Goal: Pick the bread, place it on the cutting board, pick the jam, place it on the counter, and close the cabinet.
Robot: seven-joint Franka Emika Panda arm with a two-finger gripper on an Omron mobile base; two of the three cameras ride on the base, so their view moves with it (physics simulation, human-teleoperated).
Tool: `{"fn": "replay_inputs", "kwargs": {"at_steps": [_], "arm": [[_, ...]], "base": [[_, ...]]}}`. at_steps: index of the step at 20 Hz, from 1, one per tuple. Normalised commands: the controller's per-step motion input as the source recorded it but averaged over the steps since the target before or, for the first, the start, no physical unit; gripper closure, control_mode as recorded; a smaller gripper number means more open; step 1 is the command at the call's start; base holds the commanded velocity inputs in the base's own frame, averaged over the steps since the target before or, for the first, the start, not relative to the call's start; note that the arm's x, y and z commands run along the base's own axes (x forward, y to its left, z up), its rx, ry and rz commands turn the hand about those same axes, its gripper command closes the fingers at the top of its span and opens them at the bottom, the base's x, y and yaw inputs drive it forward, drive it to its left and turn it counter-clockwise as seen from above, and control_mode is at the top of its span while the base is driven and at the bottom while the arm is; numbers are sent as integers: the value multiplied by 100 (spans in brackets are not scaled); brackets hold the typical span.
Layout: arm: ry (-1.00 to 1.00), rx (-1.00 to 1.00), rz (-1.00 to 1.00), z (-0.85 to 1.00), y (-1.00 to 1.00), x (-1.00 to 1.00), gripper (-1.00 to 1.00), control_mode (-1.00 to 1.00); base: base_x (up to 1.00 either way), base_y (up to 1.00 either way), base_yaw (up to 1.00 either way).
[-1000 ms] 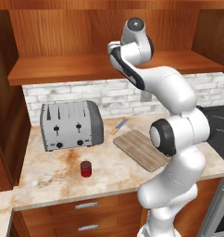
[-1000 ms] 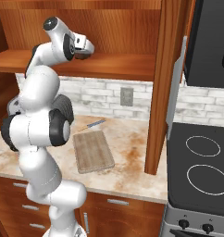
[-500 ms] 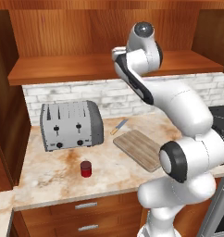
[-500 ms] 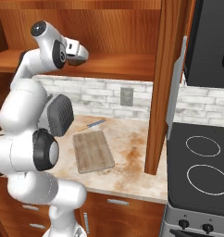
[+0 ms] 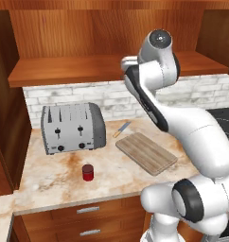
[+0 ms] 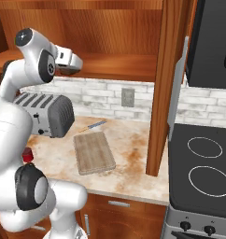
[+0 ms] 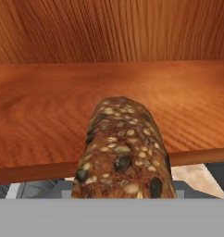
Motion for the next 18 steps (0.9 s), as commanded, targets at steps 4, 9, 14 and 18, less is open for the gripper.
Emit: {"fn": "replay_inputs", "kwargs": {"at_steps": [4, 9, 14, 18], "arm": [[0, 0, 0, -2, -5, -84, 100, -100], [1, 0, 0, -6, -3, -76, 100, -100], [11, 0, 0, -1, 0, -51, 100, -100], [13, 0, 0, -5, -2, -41, 100, -100]], "base": [[0, 0, 0], [0, 0, 0], [0, 0, 0], [0, 0, 0]]}}
